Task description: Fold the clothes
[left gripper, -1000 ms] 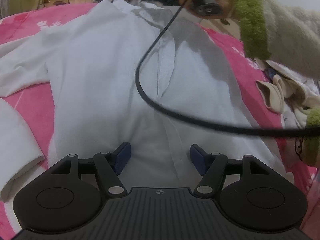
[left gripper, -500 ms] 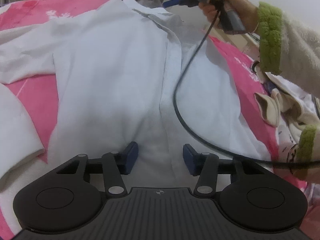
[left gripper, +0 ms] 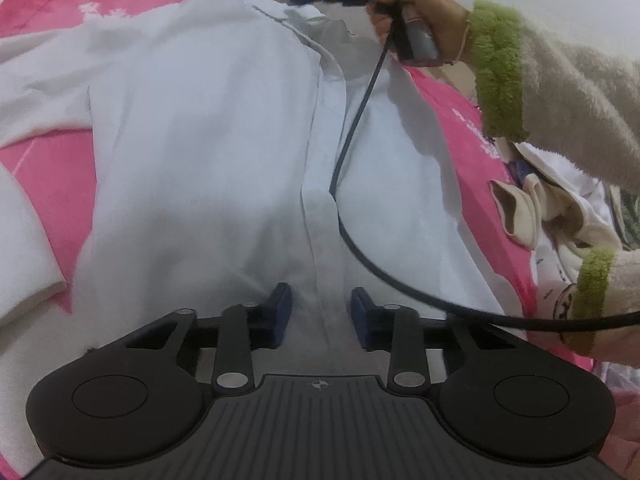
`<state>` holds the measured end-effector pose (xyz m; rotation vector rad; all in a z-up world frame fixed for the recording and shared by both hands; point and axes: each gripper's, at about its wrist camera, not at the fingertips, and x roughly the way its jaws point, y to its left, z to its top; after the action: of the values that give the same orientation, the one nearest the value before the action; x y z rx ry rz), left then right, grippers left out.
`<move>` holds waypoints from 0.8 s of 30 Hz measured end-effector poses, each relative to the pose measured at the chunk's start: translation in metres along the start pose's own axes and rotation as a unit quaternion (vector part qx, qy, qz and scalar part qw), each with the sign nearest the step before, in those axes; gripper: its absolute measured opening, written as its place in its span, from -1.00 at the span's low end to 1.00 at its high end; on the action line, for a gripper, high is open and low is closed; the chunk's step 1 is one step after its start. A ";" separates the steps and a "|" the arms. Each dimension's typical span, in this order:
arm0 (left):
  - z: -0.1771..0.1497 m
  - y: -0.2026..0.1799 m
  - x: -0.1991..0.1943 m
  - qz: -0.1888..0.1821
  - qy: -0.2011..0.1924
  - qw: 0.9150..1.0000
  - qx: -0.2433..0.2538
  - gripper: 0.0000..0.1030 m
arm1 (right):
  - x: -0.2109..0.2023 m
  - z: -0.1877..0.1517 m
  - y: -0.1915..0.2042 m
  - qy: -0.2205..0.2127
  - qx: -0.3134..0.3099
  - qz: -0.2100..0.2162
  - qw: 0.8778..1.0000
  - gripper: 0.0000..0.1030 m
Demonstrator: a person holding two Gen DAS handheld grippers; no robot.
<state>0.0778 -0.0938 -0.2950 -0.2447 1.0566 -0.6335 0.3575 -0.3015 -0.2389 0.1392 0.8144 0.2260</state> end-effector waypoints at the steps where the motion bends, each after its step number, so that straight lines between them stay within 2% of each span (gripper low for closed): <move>1: 0.000 0.000 0.001 -0.005 0.002 1.000 -0.004 -0.64 | -0.006 0.002 -0.004 -0.011 0.012 0.006 1.000 -1.00; 3: -0.001 0.002 0.003 -0.017 0.008 1.000 -0.015 -0.76 | -0.019 0.005 -0.011 -0.034 0.034 0.019 0.999 -1.00; 5: -0.002 0.001 0.005 -0.022 0.014 0.999 -0.020 -0.78 | -0.031 0.009 -0.018 -0.057 0.057 0.032 0.996 -1.00; 7: -0.002 -0.001 0.006 -0.021 0.018 0.999 -0.017 -0.78 | -0.033 0.015 -0.017 -0.054 0.048 0.036 0.997 -1.00; 9: -0.001 -0.005 0.006 -0.015 0.018 1.000 -0.005 -0.77 | -0.030 0.014 -0.007 -0.029 0.004 0.031 0.999 -0.95; 11: -0.001 -0.008 0.006 -0.010 0.015 1.000 0.004 -0.71 | -0.025 0.009 0.007 -0.001 -0.047 0.020 0.999 -0.80; 13: -0.001 -0.007 0.005 -0.008 0.018 1.000 0.008 -0.63 | -0.019 0.000 0.021 0.023 -0.093 0.013 0.995 -0.27; 18: -0.002 -0.009 0.004 -0.004 0.019 1.000 0.022 -0.50 | -0.004 -0.019 0.046 0.063 -0.163 0.001 0.985 -0.18; 20: -0.002 -0.011 0.005 -0.004 0.019 0.999 0.025 -0.48 | 0.008 -0.026 0.051 0.080 -0.181 -0.022 0.980 -0.18; 23: -0.003 -0.013 0.004 -0.003 0.019 0.999 0.031 -0.47 | 0.021 -0.030 0.053 0.088 -0.192 -0.031 0.977 -0.20; 24: -0.003 -0.013 0.005 -0.002 0.019 0.999 0.032 -0.47 | 0.024 -0.031 0.051 0.086 -0.195 -0.030 0.977 -0.26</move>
<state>0.0719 -0.1067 -0.2935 -0.1796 1.0697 -0.6777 0.3430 -0.2450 -0.2657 -0.2770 0.9301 0.3403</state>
